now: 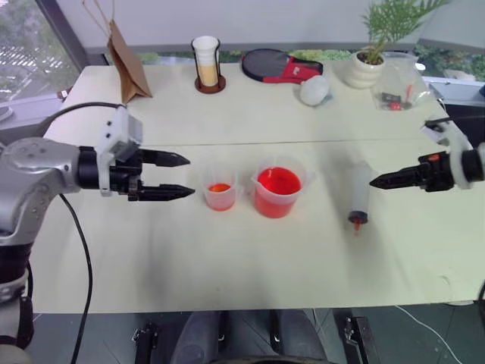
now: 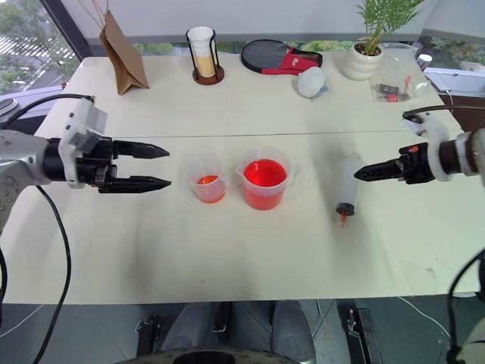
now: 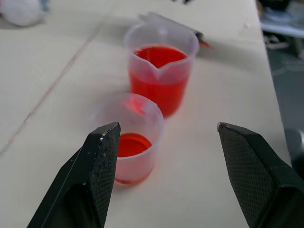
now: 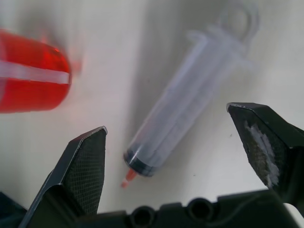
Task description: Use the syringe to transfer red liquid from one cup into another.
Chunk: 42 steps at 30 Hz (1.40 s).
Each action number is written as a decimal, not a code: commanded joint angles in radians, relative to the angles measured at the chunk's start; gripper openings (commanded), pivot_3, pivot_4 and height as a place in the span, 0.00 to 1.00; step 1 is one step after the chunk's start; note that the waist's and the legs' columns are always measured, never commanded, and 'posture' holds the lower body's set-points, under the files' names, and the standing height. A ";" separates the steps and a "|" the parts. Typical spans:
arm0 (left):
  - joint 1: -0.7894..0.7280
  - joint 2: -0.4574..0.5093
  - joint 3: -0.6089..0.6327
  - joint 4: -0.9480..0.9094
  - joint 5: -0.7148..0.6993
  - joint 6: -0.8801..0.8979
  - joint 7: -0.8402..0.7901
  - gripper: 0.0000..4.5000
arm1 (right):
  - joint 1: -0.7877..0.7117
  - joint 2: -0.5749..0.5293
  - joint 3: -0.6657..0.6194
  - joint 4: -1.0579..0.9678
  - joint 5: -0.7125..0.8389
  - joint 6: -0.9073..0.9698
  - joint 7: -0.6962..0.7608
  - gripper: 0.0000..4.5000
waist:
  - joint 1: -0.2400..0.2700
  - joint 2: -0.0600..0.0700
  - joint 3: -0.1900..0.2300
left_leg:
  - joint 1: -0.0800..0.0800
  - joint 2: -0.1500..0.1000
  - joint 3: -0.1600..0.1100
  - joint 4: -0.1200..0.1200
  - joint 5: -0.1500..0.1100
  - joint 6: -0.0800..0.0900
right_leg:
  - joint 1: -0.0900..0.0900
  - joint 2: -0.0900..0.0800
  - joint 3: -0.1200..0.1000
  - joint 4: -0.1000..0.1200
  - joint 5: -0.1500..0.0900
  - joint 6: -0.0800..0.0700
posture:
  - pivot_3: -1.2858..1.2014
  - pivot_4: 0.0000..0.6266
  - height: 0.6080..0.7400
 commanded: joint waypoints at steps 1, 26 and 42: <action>-0.054 -0.035 -0.010 0.027 0.027 -0.058 -0.020 0.74 | -0.123 0.078 0.042 0.193 -0.098 0.008 -0.044 0.99 | -0.002 0.000 0.000 | -0.001 0.000 0.001 0.000 0.000 0.000 | -0.001 0.001 0.000 0.000 0.000 0.000 | 0.52 0.24 1.00; 0.086 -0.138 0.022 -0.012 0.084 -0.111 0.118 0.74 | -0.430 0.330 -0.033 0.465 -0.205 -0.050 -0.060 0.30 | -0.003 0.000 0.001 | 0.001 0.000 0.002 0.016 -0.003 0.007 | 0.000 0.004 0.000 0.017 0.001 0.003 | 0.52 0.24 1.00; -0.287 -0.181 -0.016 0.395 0.167 -0.242 -0.032 0.74 | 0.174 0.651 -0.661 -0.636 0.314 -0.425 -0.326 0.30 | 0.006 -0.003 0.002 | 0.000 0.001 -0.002 0.017 -0.002 0.006 | 0.002 0.007 -0.001 0.021 0.002 0.004 | 0.52 0.24 1.00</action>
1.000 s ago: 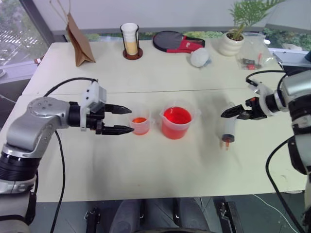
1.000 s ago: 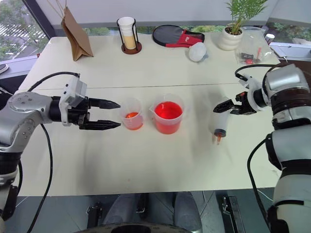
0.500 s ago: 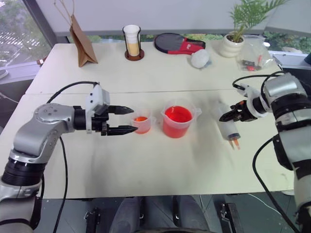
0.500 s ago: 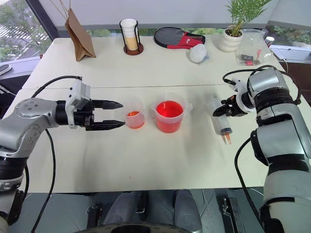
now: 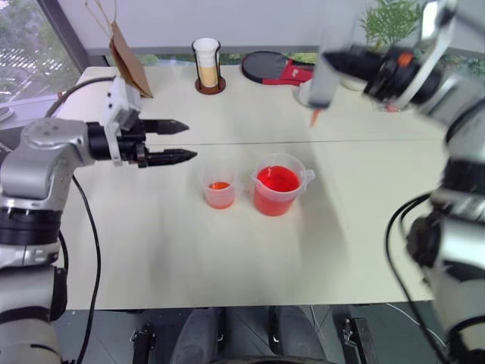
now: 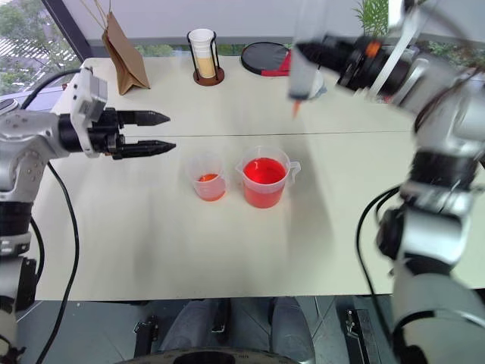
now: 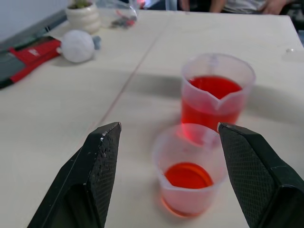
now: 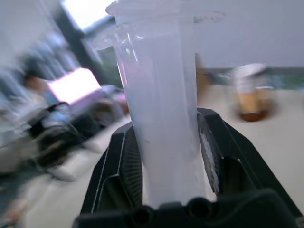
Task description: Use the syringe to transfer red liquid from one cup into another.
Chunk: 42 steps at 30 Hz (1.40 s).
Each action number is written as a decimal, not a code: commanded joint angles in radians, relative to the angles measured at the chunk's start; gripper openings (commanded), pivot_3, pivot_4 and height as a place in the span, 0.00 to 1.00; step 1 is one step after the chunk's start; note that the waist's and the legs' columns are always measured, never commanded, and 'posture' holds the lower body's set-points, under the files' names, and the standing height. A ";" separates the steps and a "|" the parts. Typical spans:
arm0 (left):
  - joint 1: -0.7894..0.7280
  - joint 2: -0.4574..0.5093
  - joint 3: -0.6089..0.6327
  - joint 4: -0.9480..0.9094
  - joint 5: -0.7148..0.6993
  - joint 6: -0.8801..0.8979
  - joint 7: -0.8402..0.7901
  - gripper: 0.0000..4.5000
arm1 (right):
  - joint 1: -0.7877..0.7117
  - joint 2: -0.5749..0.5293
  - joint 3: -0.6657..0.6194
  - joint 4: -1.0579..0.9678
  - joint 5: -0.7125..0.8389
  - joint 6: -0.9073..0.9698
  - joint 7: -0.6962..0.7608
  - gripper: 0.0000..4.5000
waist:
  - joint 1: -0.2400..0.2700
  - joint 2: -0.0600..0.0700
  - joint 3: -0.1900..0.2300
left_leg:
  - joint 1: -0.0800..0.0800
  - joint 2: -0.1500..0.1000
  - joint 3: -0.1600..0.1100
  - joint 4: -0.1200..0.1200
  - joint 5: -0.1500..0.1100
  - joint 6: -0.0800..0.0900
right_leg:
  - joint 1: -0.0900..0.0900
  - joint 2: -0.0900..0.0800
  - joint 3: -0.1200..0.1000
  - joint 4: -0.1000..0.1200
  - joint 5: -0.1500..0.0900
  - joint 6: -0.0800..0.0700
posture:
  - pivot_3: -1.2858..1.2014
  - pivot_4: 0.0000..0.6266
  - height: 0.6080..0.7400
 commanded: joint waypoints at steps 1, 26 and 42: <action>-0.067 -0.017 -0.012 0.042 0.027 -0.045 -0.038 0.74 | 0.157 0.028 0.041 -0.250 0.008 -0.109 -0.038 0.30 | 0.001 0.000 0.000 | 0.000 -0.001 -0.001 0.000 0.000 0.000 | 0.000 0.000 0.000 0.000 0.000 0.000 | 0.52 0.24 1.00; -0.506 -0.399 -0.070 0.516 0.207 -0.444 -0.082 0.74 | 0.367 0.067 0.242 -0.287 -0.090 -0.384 -0.167 0.30 | -0.005 -0.001 0.000 | 0.001 0.000 0.000 0.001 0.000 0.000 | 0.000 0.002 0.000 0.000 0.000 0.000 | 0.52 0.24 1.00; -0.619 -0.542 -0.030 0.815 0.264 -0.649 -0.065 0.13 | 0.396 0.083 0.281 -0.339 -0.070 -0.371 -0.197 0.30 | -0.004 -0.001 0.001 | 0.001 0.000 0.000 0.001 0.000 0.000 | 0.001 0.002 0.000 -0.001 0.000 0.000 | 0.52 0.24 1.00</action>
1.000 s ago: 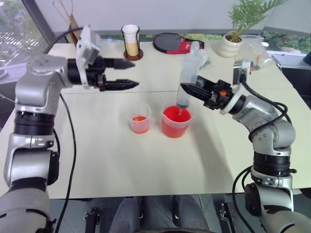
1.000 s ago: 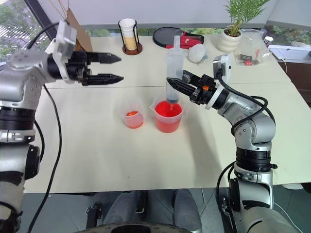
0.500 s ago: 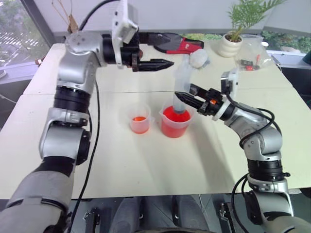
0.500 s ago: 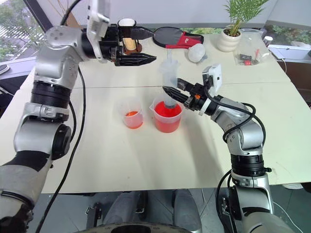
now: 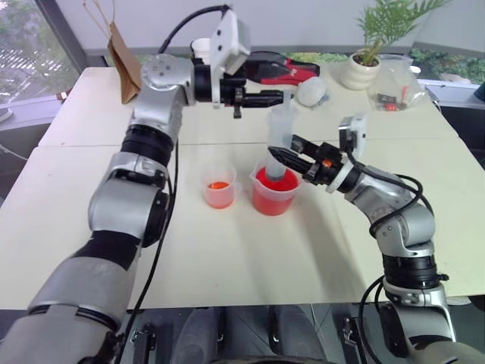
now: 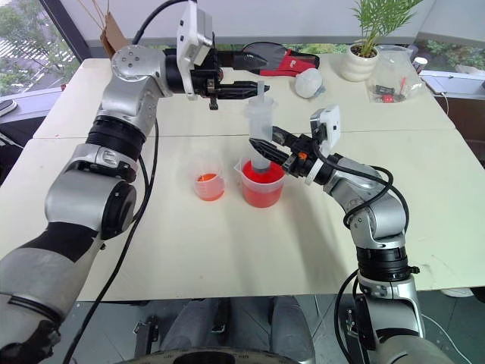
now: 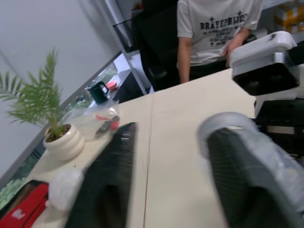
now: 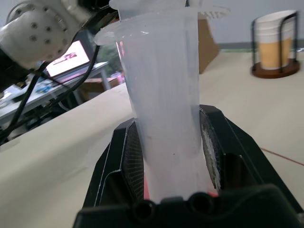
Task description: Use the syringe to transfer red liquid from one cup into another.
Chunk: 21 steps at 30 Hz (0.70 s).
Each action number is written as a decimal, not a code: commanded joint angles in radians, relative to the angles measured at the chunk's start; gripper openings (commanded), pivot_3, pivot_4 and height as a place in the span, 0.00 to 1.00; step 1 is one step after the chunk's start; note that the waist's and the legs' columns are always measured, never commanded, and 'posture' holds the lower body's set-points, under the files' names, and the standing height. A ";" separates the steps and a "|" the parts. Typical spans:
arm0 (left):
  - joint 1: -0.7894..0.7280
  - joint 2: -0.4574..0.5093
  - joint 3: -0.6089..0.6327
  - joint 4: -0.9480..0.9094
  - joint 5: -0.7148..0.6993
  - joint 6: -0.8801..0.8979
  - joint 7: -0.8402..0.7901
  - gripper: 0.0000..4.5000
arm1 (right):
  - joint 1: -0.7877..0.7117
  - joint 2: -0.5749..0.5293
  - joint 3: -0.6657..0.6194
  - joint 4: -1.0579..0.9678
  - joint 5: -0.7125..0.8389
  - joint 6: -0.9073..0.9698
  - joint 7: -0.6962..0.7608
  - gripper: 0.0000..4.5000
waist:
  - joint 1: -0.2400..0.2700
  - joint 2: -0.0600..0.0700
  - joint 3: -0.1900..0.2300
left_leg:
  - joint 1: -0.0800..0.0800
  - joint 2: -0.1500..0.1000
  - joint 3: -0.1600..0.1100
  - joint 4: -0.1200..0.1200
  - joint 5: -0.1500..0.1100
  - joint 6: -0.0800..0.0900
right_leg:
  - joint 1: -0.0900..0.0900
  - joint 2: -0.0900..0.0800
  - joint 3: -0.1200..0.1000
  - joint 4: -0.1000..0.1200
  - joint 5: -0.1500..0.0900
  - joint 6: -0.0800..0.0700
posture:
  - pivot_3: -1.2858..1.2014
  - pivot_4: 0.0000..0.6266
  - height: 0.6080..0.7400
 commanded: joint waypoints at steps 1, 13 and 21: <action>-0.046 0.005 0.041 0.004 -0.011 -0.012 0.010 0.03 | 0.007 0.006 0.025 -0.067 0.019 -0.009 0.010 0.30 | 0.000 0.000 0.000 | 0.000 0.000 0.000 0.000 0.000 0.000 | 0.000 0.000 0.000 0.000 0.000 0.000 | 0.52 0.24 1.00; -0.105 0.004 0.105 -0.009 -0.058 0.036 0.014 0.01 | 0.058 0.006 0.077 -0.078 -0.008 -0.027 0.016 0.30 | 0.001 0.000 0.000 | 0.000 0.000 0.000 0.000 0.000 0.000 | 0.000 0.000 0.000 0.000 0.000 0.000 | 0.52 0.24 1.00; -0.154 0.014 0.149 0.017 -0.081 0.052 0.023 0.01 | 0.072 0.013 0.102 -0.071 -0.019 -0.050 0.018 0.30 | -0.001 0.000 0.000 | 0.000 0.000 0.000 0.000 0.000 0.000 | 0.000 0.000 0.000 0.000 0.000 0.000 | 0.52 0.24 1.00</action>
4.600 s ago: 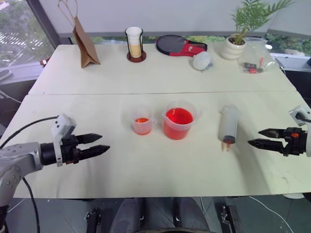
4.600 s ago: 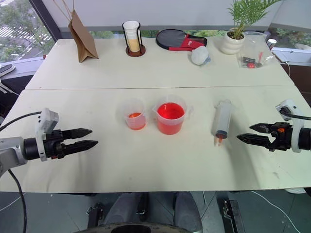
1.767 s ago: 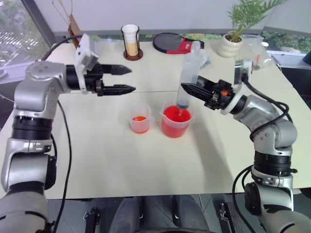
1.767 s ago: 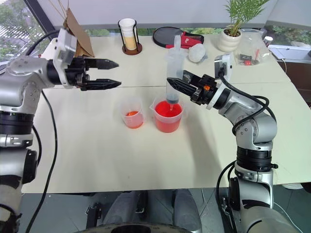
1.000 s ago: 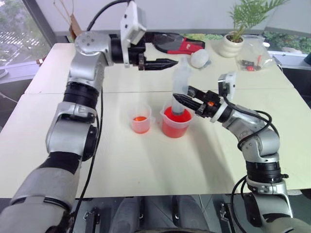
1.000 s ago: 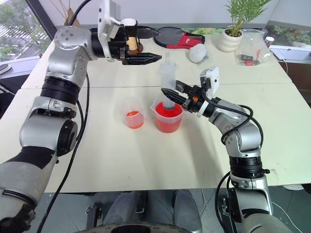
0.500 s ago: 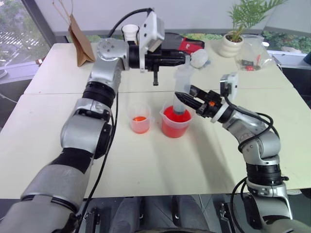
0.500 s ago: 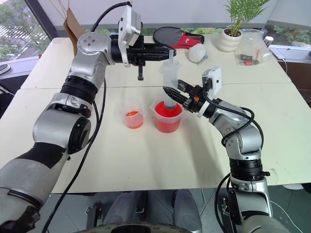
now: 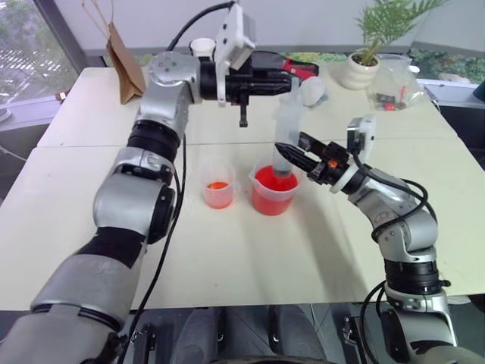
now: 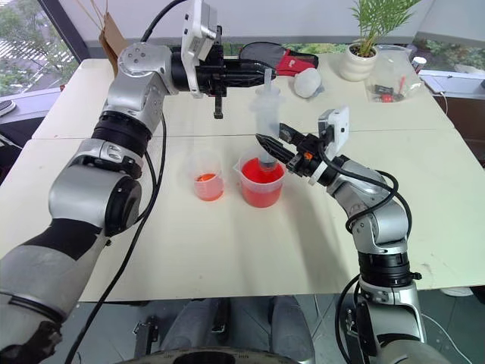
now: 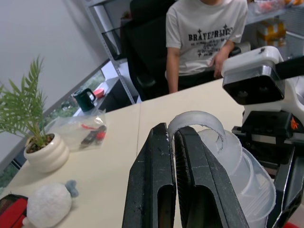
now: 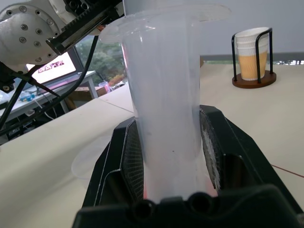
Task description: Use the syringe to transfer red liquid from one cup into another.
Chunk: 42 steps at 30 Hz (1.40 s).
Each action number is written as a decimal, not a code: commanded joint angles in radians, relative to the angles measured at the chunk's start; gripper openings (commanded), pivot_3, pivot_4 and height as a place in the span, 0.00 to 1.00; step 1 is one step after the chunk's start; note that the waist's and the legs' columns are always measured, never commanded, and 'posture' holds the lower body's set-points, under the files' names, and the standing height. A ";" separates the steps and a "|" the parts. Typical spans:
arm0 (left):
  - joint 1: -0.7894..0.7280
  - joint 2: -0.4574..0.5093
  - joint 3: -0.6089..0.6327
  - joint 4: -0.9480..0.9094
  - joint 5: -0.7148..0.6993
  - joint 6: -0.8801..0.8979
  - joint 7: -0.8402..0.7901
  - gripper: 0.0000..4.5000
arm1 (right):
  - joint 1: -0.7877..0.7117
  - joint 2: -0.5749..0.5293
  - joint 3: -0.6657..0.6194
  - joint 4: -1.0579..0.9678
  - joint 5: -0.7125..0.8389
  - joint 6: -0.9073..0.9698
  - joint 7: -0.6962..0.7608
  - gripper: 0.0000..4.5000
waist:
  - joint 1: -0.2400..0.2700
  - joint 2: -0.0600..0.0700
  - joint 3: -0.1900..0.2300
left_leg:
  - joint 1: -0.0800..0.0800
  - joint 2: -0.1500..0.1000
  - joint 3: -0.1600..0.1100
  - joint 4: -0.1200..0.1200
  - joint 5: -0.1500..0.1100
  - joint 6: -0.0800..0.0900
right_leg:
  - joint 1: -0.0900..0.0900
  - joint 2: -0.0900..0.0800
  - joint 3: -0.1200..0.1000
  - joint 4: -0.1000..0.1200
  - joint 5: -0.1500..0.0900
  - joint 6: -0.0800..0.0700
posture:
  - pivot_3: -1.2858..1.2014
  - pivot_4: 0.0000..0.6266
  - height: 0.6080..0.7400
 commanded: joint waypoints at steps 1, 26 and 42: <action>-0.109 0.029 0.103 -0.023 -0.068 -0.007 0.060 0.01 | 0.035 0.011 0.103 -0.050 -0.008 0.006 0.044 0.30 | 0.000 0.000 0.000 | 0.000 0.000 0.000 0.000 0.000 0.000 | 0.000 0.000 0.000 0.000 0.000 0.000 | 0.52 0.24 1.00; 0.101 0.252 0.075 -0.253 -0.100 0.398 -0.153 0.87 | -0.076 -0.043 -0.003 -0.159 0.124 0.132 -0.019 0.30 | -0.003 0.000 0.000 | 0.000 0.001 -0.001 0.000 0.000 0.000 | 0.000 0.001 0.000 0.001 0.000 0.000 | 0.52 0.24 1.00; 0.465 0.490 0.243 -0.685 -0.241 0.729 0.084 0.87 | -0.297 -0.062 0.000 -0.004 0.102 0.118 0.001 0.30 | -0.002 -0.001 0.001 | 0.001 0.001 -0.003 0.000 0.001 -0.001 | 0.000 0.002 0.001 0.002 0.000 0.000 | 0.52 0.24 1.00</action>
